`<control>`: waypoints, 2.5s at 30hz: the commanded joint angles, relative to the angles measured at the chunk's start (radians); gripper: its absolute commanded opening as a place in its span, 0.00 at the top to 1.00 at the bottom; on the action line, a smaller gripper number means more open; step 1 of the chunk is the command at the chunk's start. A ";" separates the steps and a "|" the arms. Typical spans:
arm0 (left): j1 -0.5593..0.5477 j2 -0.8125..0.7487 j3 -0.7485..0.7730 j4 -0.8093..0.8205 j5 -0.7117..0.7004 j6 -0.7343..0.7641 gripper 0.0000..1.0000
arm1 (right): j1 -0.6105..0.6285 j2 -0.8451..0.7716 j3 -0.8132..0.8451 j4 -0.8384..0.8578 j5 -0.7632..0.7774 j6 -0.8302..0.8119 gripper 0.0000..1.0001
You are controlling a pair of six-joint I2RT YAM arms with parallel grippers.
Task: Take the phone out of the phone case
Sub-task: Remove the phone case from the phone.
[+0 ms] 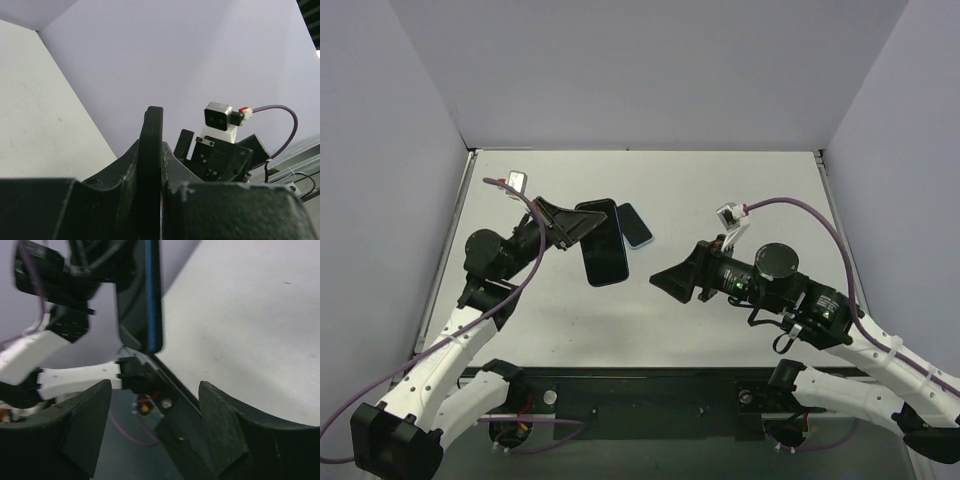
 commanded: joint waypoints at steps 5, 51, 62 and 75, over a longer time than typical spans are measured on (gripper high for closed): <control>0.012 0.000 0.022 0.089 -0.056 -0.045 1.00 | 0.002 0.080 -0.050 0.441 -0.217 0.334 0.39; -0.020 -0.007 -0.024 0.344 0.021 -0.306 1.00 | -0.073 0.320 0.029 0.620 -0.293 0.379 0.44; -0.109 -0.009 -0.040 0.339 -0.024 -0.265 1.00 | -0.068 0.458 0.071 0.817 -0.330 0.477 0.71; -0.115 -0.181 0.072 -0.328 -0.108 0.215 0.22 | -0.174 0.256 -0.052 0.733 -0.297 0.486 1.00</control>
